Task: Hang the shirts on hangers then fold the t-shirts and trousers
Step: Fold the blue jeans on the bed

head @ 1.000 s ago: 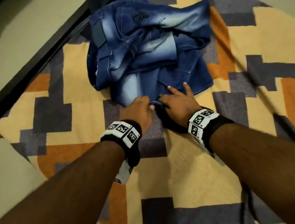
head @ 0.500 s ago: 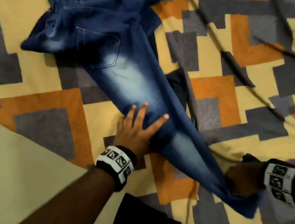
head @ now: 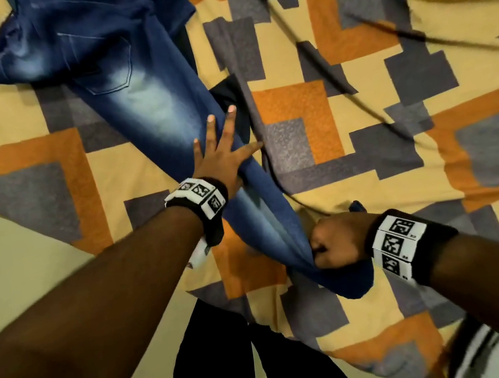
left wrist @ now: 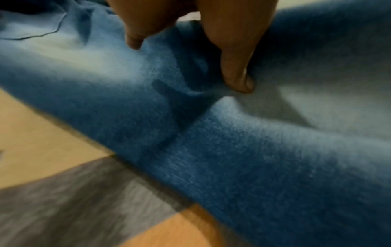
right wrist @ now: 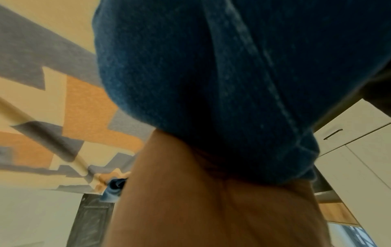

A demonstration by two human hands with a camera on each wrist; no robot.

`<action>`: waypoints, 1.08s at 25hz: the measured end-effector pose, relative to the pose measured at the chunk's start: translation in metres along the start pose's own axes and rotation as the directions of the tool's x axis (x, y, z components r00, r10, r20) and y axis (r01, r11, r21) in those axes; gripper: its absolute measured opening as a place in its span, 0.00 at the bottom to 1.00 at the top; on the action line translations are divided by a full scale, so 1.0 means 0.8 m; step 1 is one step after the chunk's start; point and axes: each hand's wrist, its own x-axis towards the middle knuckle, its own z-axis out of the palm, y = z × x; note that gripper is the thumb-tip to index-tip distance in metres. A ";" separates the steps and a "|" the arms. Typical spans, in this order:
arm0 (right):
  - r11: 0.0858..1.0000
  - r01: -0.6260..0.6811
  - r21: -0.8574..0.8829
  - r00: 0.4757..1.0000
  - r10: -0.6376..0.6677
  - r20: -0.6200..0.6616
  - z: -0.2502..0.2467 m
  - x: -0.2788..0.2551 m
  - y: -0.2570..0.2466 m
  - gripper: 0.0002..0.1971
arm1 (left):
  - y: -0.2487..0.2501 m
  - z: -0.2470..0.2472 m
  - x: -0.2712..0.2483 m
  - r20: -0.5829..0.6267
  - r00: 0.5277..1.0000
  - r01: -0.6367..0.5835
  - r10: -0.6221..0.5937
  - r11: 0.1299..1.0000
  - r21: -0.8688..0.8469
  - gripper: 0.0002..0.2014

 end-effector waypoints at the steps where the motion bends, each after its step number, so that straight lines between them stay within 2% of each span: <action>1: 1.000 -0.026 -0.004 1.000 0.026 -0.018 0.000 -0.005 0.003 0.18 | 0.002 -0.010 0.010 0.072 0.996 0.061 -0.057 0.996 -0.062 0.30; 3: 0.995 -0.070 -0.073 0.994 0.064 -0.085 -0.005 -0.022 0.018 0.14 | 0.021 -0.022 0.000 0.159 0.970 0.220 -0.184 0.944 -0.247 0.19; 4: 0.990 -0.100 -0.103 0.986 0.084 -0.146 -0.007 -0.028 0.031 0.11 | 0.038 -0.019 -0.021 0.171 0.964 0.251 -0.203 0.905 -0.344 0.15; 5: 0.986 -0.147 -0.085 0.969 0.126 -0.213 -0.004 -0.032 0.047 0.09 | 0.060 -0.012 -0.050 0.213 0.969 0.210 -0.127 0.876 -0.434 0.12; 6: 0.983 -0.182 0.002 0.943 0.175 -0.284 -0.002 -0.033 0.062 0.14 | 0.089 -0.004 -0.086 0.323 0.946 0.132 0.040 0.860 -0.494 0.10; 7: 0.971 -0.187 0.152 0.916 0.228 -0.330 0.001 -0.033 0.071 0.19 | 0.116 0.004 -0.125 0.446 0.862 0.038 0.242 0.845 -0.533 0.12; 8: 0.951 -0.144 0.274 0.889 0.246 -0.387 0.004 -0.030 0.076 0.21 | 0.135 0.014 -0.158 0.508 0.764 -0.034 0.398 0.811 -0.584 0.17; 9: 0.939 -0.095 0.331 0.871 0.239 -0.429 0.008 -0.026 0.074 0.21 | 0.140 0.032 -0.176 0.483 0.748 -0.061 0.456 0.771 -0.634 0.23; 10: 0.940 -0.051 0.337 0.855 0.215 -0.471 0.010 -0.019 0.071 0.20 | 0.135 0.044 -0.179 0.388 0.822 -0.031 0.416 0.713 -0.701 0.24; 11: 0.953 -0.020 0.303 0.849 0.176 -0.498 0.014 -0.009 0.065 0.19 | 0.116 0.055 -0.172 0.280 0.929 0.068 0.242 0.633 -0.771 0.21; 12: 0.971 0.004 0.240 0.854 0.121 -0.505 0.018 0.003 0.057 0.18 | 0.093 0.062 -0.164 0.197 0.980 0.167 0.003 0.514 -0.841 0.15; 13: 0.986 0.026 0.167 0.852 0.065 -0.520 0.019 0.016 0.045 0.16 | 0.065 0.070 -0.156 0.134 0.961 0.235 -0.241 0.461 -0.856 0.11; 14: 0.993 0.037 0.112 0.834 0.031 -0.551 0.019 0.028 0.034 0.15 | 0.039 0.075 -0.146 0.053 0.907 0.275 -0.419 0.491 -0.827 0.10; 15: 0.995 0.061 0.075 0.808 -0.005 -0.590 0.018 0.040 0.023 0.14 | 0.018 0.079 -0.139 -0.019 0.856 0.327 -0.517 0.569 -0.755 0.11; 16: 0.995 0.099 0.029 0.775 -0.059 -0.630 0.016 0.051 0.009 0.13 | -0.002 0.086 -0.137 -0.054 0.816 0.398 -0.576 0.626 -0.670 0.18; 17: 0.989 0.147 -0.021 0.739 -0.124 -0.662 0.013 0.063 -0.005 0.13 | -0.016 0.089 -0.139 -0.067 0.767 0.484 -0.639 0.643 -0.593 0.27; 18: 0.982 0.181 -0.056 0.705 -0.170 -0.688 0.009 0.070 -0.019 0.12 | -0.026 0.093 -0.141 -0.057 0.709 0.559 -0.703 0.610 -0.562 0.34; 19: 0.975 0.207 -0.082 0.677 -0.204 -0.708 0.001 0.079 -0.034 0.10 | -0.037 0.093 -0.145 -0.014 0.654 0.608 -0.757 0.536 -0.585 0.39; 20: 0.970 0.218 -0.105 0.659 -0.225 -0.718 -0.010 0.089 -0.049 0.09 | -0.049 0.099 -0.147 0.059 0.623 0.608 -0.780 0.436 -0.663 0.41; 21: 0.966 0.223 -0.134 0.645 -0.249 -0.723 -0.025 0.098 -0.064 0.09 | -0.060 0.108 -0.148 0.150 0.627 0.581 -0.765 0.331 -0.744 0.40; 22: 0.961 0.216 -0.172 0.641 -0.273 -0.717 -0.039 0.109 -0.078 0.12 | -0.068 0.114 -0.152 0.203 0.645 0.554 -0.737 0.267 -0.788 0.37; 23: 0.959 0.191 -0.211 0.652 -0.285 -0.703 -0.054 0.121 -0.090 0.17 | -0.074 0.117 -0.156 0.202 0.672 0.542 -0.712 0.287 -0.790 0.35; 26: 0.932 0.030 -0.361 0.763 -0.255 -0.595 -0.093 0.139 -0.118 0.38 | -0.078 0.125 -0.165 0.113 0.784 0.499 -0.610 0.514 -0.698 0.33; 27: 0.901 -0.011 -0.435 0.789 -0.259 -0.557 -0.103 0.143 -0.129 0.41 | -0.078 0.127 -0.167 0.088 0.813 0.460 -0.575 0.543 -0.702 0.32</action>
